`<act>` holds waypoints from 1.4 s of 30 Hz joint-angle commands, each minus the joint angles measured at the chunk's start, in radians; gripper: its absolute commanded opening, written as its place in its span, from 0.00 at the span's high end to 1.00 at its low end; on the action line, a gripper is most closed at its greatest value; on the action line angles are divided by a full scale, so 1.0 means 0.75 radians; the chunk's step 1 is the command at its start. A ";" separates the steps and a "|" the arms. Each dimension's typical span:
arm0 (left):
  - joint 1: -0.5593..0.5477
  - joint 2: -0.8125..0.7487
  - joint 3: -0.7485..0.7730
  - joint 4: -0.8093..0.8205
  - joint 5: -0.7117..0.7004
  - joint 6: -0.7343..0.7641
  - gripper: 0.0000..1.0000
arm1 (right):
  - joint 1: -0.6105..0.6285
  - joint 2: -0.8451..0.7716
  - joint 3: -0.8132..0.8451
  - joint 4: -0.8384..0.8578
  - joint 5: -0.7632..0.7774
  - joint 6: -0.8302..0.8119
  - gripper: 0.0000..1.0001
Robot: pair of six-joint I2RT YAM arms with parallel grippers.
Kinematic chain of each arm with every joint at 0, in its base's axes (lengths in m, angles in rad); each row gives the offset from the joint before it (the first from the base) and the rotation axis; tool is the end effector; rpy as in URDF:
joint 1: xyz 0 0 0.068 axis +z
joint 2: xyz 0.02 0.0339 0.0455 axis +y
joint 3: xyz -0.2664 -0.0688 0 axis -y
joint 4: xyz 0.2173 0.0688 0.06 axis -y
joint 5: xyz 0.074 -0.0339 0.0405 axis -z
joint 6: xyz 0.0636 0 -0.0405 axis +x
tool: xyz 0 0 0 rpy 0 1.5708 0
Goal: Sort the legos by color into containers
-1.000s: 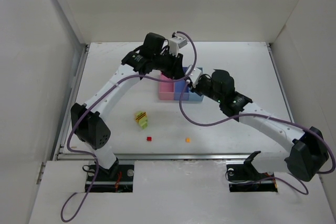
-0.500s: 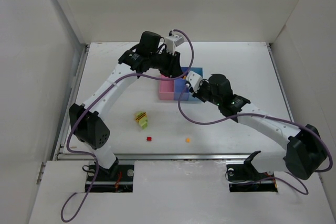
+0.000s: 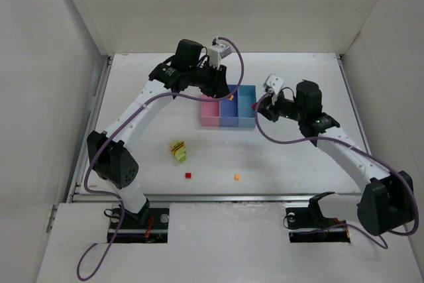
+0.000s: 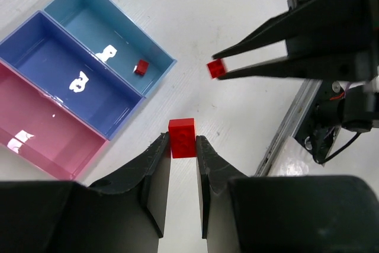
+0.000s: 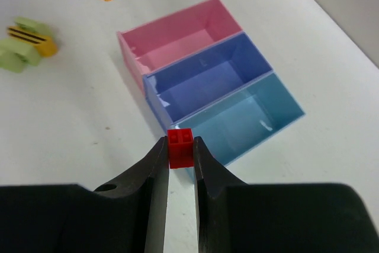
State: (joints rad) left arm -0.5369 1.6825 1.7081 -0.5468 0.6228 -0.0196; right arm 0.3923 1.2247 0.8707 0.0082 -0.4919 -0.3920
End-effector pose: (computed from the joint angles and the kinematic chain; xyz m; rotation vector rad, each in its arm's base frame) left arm 0.3027 -0.2234 0.3812 0.9145 1.9282 -0.9829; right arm 0.2441 0.1335 0.3010 -1.0208 1.6041 0.4702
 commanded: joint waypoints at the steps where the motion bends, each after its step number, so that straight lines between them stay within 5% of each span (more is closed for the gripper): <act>1: -0.004 -0.083 0.013 -0.007 -0.012 0.036 1.00 | -0.136 -0.050 0.038 0.081 -0.699 0.047 1.00; 9: 0.008 -0.124 -0.030 -0.007 -0.051 0.051 1.00 | -0.194 -0.087 0.039 0.093 -1.252 -0.107 1.00; 15: 0.008 -0.149 -0.081 -0.007 -0.082 0.075 1.00 | -0.194 -0.040 0.070 0.093 -1.244 -0.107 1.00; 31: 0.020 -0.216 -0.164 -0.007 -0.202 0.102 1.00 | -0.135 0.222 0.250 0.093 -0.149 0.011 1.00; 42: 0.020 -0.249 -0.208 0.007 -0.227 0.114 1.00 | -0.059 0.363 0.332 0.093 0.095 0.048 1.00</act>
State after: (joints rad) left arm -0.5259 1.5318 1.5600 -0.5655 0.4610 0.0521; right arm 0.3424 1.4990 1.0687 0.0376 -0.4747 -0.3729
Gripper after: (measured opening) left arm 0.183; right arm 0.239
